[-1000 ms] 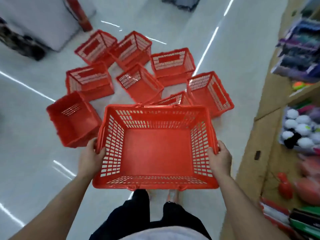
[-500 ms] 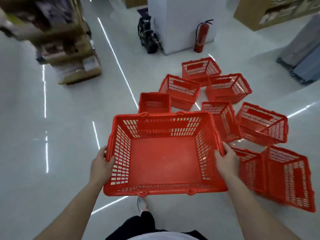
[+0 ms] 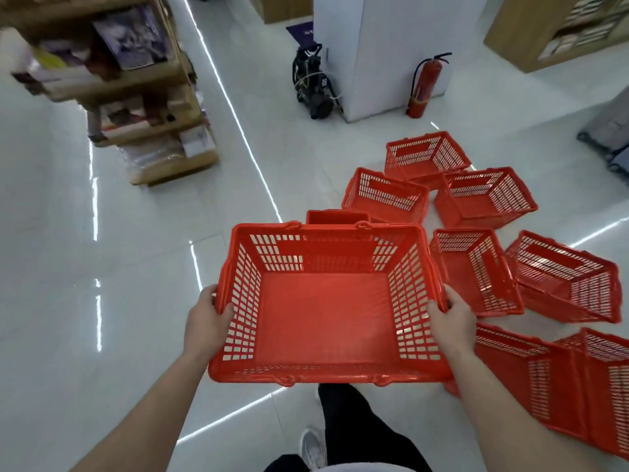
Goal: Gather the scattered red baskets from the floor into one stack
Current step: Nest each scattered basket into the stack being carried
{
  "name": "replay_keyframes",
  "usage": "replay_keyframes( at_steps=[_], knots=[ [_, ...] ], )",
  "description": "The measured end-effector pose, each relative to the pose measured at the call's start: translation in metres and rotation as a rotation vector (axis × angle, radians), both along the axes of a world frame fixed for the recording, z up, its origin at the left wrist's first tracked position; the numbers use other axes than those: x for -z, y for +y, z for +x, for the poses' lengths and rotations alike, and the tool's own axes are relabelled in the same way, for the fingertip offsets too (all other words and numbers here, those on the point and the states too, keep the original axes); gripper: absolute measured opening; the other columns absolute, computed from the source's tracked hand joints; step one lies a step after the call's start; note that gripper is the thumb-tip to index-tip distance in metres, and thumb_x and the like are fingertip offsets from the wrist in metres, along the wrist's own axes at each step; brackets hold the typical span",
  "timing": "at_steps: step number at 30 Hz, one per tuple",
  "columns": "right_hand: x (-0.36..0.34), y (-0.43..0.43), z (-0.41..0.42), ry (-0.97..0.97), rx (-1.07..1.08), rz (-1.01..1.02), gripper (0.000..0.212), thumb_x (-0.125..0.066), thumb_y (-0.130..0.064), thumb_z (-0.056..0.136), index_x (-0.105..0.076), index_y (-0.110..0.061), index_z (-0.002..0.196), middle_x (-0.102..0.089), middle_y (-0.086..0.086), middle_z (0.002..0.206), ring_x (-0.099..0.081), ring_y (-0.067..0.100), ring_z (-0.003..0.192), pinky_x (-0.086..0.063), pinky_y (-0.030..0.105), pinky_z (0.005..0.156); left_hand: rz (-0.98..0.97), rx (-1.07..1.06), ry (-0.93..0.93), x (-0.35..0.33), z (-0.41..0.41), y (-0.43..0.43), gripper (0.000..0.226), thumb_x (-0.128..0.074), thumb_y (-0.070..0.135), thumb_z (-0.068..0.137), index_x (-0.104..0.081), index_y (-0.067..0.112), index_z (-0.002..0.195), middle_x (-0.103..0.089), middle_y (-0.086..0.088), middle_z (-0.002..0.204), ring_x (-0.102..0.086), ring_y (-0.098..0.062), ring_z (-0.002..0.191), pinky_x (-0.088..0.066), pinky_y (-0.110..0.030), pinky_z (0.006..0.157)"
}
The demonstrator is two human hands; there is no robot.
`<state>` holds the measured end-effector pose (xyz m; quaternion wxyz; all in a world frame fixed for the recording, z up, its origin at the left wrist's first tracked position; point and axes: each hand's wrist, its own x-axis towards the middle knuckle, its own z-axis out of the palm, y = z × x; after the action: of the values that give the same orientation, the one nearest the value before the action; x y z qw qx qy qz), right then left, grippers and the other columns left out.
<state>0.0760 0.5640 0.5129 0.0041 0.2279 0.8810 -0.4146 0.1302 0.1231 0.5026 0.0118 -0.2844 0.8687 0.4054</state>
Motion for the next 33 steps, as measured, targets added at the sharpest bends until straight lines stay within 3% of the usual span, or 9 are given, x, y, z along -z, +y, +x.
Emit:
replay_keyframes(
  at_steps=[4, 7, 10, 15, 18, 20, 25, 27, 33],
  knots=[
    [0.026, -0.015, -0.050, 0.000, 0.066, 0.000, 0.040, -0.064, -0.021, 0.085, -0.066, -0.019, 0.125, -0.074, 0.004, 0.105, -0.067, 0.028, 0.098, -0.048, 0.032, 0.084, -0.013, 0.034, -0.033, 0.006, -0.079, -0.013, 0.046, -0.062, 0.040, 0.094, -0.045, 0.029, 0.135, -0.061, 0.015, 0.097, -0.068, -0.005, 0.067, -0.053, -0.021, 0.052],
    [0.041, -0.026, -0.093, -0.003, 0.108, -0.048, 0.041, -0.064, -0.014, 0.085, -0.067, -0.018, 0.125, -0.074, 0.003, 0.105, -0.064, 0.018, 0.093, -0.044, 0.026, 0.082, -0.024, 0.084, -0.066, 0.011, -0.144, -0.023, 0.045, -0.062, 0.041, 0.094, -0.044, 0.031, 0.134, -0.062, 0.018, 0.095, -0.070, -0.005, 0.066, -0.056, -0.024, 0.053],
    [0.046, -0.034, -0.132, -0.071, 0.149, -0.135, 0.041, -0.061, -0.012, 0.088, -0.063, -0.014, 0.130, -0.071, 0.009, 0.111, -0.065, 0.028, 0.105, -0.049, 0.040, 0.096, -0.051, 0.142, -0.107, 0.010, -0.209, -0.030, 0.043, -0.063, 0.040, 0.093, -0.045, 0.033, 0.132, -0.065, 0.017, 0.097, -0.070, -0.003, 0.065, -0.057, -0.025, 0.052],
    [0.049, -0.040, -0.171, -0.089, 0.269, -0.094, 0.042, -0.064, -0.012, 0.087, -0.063, -0.018, 0.128, -0.072, 0.009, 0.107, -0.066, 0.031, 0.099, -0.048, 0.034, 0.082, -0.102, 0.263, -0.213, 0.012, -0.319, -0.023, 0.048, -0.064, 0.041, 0.093, -0.043, 0.033, 0.135, -0.062, 0.014, 0.099, -0.071, -0.008, 0.066, -0.059, -0.029, 0.053],
    [0.065, -0.041, -0.177, -0.092, 0.424, -0.102, 0.039, -0.066, -0.007, 0.085, -0.066, -0.011, 0.123, -0.072, 0.012, 0.107, -0.067, 0.032, 0.099, -0.051, 0.039, 0.089, -0.169, 0.401, -0.266, 0.021, -0.378, -0.007, 0.050, -0.064, 0.041, 0.092, -0.042, 0.031, 0.136, -0.059, 0.013, 0.102, -0.068, -0.006, 0.064, -0.055, -0.025, 0.049],
    [0.082, -0.046, -0.174, -0.133, 0.547, -0.125, 0.034, -0.066, -0.008, 0.085, -0.067, -0.009, 0.119, -0.073, 0.013, 0.103, -0.067, 0.033, 0.096, -0.050, 0.037, 0.085, -0.208, 0.516, -0.277, 0.030, -0.418, 0.005, 0.050, -0.064, 0.039, 0.093, -0.042, 0.027, 0.137, -0.060, 0.010, 0.104, -0.065, -0.004, 0.064, -0.052, -0.023, 0.048],
    [0.125, -0.078, -0.163, -0.265, 0.803, -0.189, 0.031, -0.063, -0.019, 0.087, -0.061, -0.018, 0.118, -0.071, 0.005, 0.098, -0.065, 0.026, 0.085, -0.045, 0.030, 0.075, -0.264, 0.823, -0.318, 0.071, -0.519, 0.038, 0.046, -0.062, 0.039, 0.094, -0.043, 0.023, 0.133, -0.066, 0.003, 0.108, -0.069, -0.014, 0.074, -0.060, -0.038, 0.068],
    [0.138, -0.100, -0.163, -0.289, 0.896, -0.208, 0.035, -0.064, -0.019, 0.087, -0.059, -0.018, 0.122, -0.067, 0.001, 0.096, -0.060, 0.020, 0.081, -0.043, 0.029, 0.076, -0.292, 0.950, -0.320, 0.092, -0.560, 0.054, 0.046, -0.063, 0.040, 0.094, -0.044, 0.023, 0.132, -0.068, 0.001, 0.110, -0.069, -0.014, 0.075, -0.059, -0.038, 0.069],
    [0.191, -0.181, -0.179, -0.311, 1.181, -0.357, 0.036, -0.064, -0.019, 0.091, -0.055, -0.019, 0.126, -0.069, 0.005, 0.111, -0.066, 0.026, 0.096, -0.051, 0.038, 0.084, -0.353, 1.293, -0.310, 0.160, -0.659, 0.101, 0.046, -0.064, 0.034, 0.091, -0.046, 0.019, 0.130, -0.070, -0.004, 0.108, -0.069, -0.024, 0.084, -0.058, -0.046, 0.078]
  ],
)
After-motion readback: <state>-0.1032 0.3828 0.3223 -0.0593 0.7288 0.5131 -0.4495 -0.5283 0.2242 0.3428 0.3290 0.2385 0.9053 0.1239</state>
